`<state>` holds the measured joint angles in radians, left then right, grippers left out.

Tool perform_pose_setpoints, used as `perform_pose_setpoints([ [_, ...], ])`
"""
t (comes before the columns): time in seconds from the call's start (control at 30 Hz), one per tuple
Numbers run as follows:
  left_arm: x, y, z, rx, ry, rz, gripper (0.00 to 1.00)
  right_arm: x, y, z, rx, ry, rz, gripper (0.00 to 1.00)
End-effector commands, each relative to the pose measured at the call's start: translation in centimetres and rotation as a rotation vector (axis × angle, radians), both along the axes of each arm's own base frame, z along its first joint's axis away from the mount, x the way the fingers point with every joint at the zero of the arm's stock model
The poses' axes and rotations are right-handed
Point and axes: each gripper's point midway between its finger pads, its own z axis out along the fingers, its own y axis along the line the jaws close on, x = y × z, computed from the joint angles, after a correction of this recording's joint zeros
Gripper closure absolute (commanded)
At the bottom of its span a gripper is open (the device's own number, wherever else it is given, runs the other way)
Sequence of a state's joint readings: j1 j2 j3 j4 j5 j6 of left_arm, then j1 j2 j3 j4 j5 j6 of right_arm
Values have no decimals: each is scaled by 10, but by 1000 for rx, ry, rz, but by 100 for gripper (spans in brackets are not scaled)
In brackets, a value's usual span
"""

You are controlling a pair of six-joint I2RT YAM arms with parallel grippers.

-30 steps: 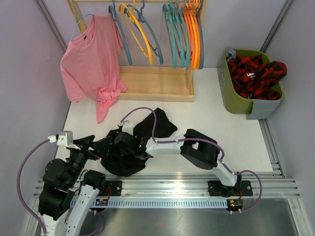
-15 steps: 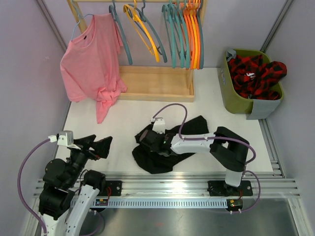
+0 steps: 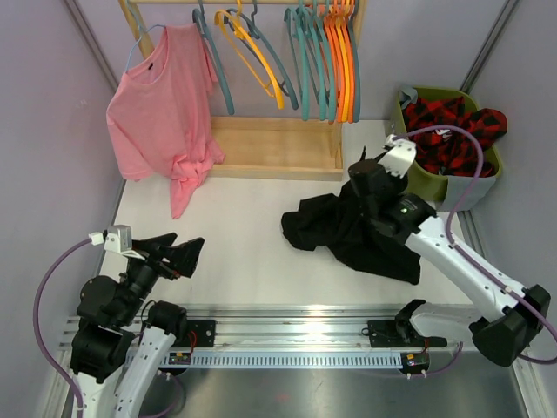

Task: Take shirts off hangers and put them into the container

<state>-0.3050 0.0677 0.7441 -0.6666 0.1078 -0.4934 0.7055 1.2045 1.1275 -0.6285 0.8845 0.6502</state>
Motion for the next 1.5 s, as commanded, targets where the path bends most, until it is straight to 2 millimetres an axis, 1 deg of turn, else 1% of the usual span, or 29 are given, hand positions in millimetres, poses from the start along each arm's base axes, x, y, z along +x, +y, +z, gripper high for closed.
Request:
perform_pose_setpoints([
  [0.0,1,-12,19,-36,-48,-60,1,12,-35,75,-26,-175,-69,100],
  [0.23,0,-14,19,-47,-56,-72,1,19,-103,166,-53,-341,-184,100],
  [0.3,0,-16,18,-52,-48,-80,1,32,-103,176,-45,-349,-159,100],
  [0.33,1,-17,18,-53,-46,-86,1,35,-107,195,-45,-381,-159,100],
  [0.37,1,-17,19,-54,-50,-86,1,48,-111,196,-58,-376,-160,100],
  [0.43,2,-17,22,-52,-53,-86,1,59,-121,229,-55,-440,-173,100],
  [0.47,1,-17,25,-47,-60,-86,1,80,-129,228,-64,-430,-166,100],
  [0.5,2,-17,26,-45,-58,-87,1,82,-135,265,-42,-507,-169,100],
  [0.53,2,-17,30,-42,-59,-88,1,90,-141,275,-37,-518,-173,100],
  [0.57,2,-17,32,-40,-63,-90,1,117,-151,270,-45,-493,-172,100],
  [0.6,2,-18,33,-39,-64,-91,1,110,-154,318,-25,-599,-173,100],
  [0.63,0,-17,38,-41,-73,-91,1,115,-161,330,-30,-619,-181,100],
  [0.67,2,-17,38,-36,-66,-90,1,141,-163,326,-45,-606,-169,100],
  [0.7,1,-17,40,-38,-71,-88,1,121,-167,379,-56,-738,-170,100],
  [0.73,1,-16,42,-37,-74,-87,1,120,-169,396,-64,-787,-169,100],
  [0.77,1,-16,43,-37,-74,-85,1,139,-170,395,-76,-798,-165,100],
  [0.8,1,-16,44,-37,-72,-82,1,108,-174,440,-80,-943,-180,100],
  [0.87,1,-14,44,-32,-61,-76,1,84,-175,470,-98,-1054,-188,100],
  [0.9,1,-14,43,-32,-54,-74,1,92,-176,474,-120,-1101,-193,100],
  [0.97,2,-14,41,-27,-45,-72,1,78,-179,478,-140,-1158,-214,100],
  [1.0,2,-14,41,-26,-42,-74,1,54,-181,501,-159,-1293,-237,100],
  [1.07,3,-15,40,-29,-36,-76,1,28,-190,516,-176,-1384,-304,100],
  [1.13,5,-16,40,-37,-27,-77,1,19,-196,526,-204,-1425,-340,100],
  [1.17,6,-17,39,-40,-20,-79,1,34,-199,521,-229,-1411,-358,100],
  [1.2,8,-19,38,-41,-8,-82,1,16,-201,536,-224,-1468,-376,100],
  [1.23,9,-20,40,-48,-11,-85,1,30,-209,529,-240,-1456,-400,100],
  [1.27,9,-20,41,-51,-11,-88,1,23,-218,534,-258,-1482,-423,100],
  [1.33,12,-21,44,-59,-17,-86,1,37,-227,527,-270,-1473,-426,100],
  [1.47,17,-22,50,-62,-23,-85,1,106,-265,475,-196,-1354,-432,100],
])
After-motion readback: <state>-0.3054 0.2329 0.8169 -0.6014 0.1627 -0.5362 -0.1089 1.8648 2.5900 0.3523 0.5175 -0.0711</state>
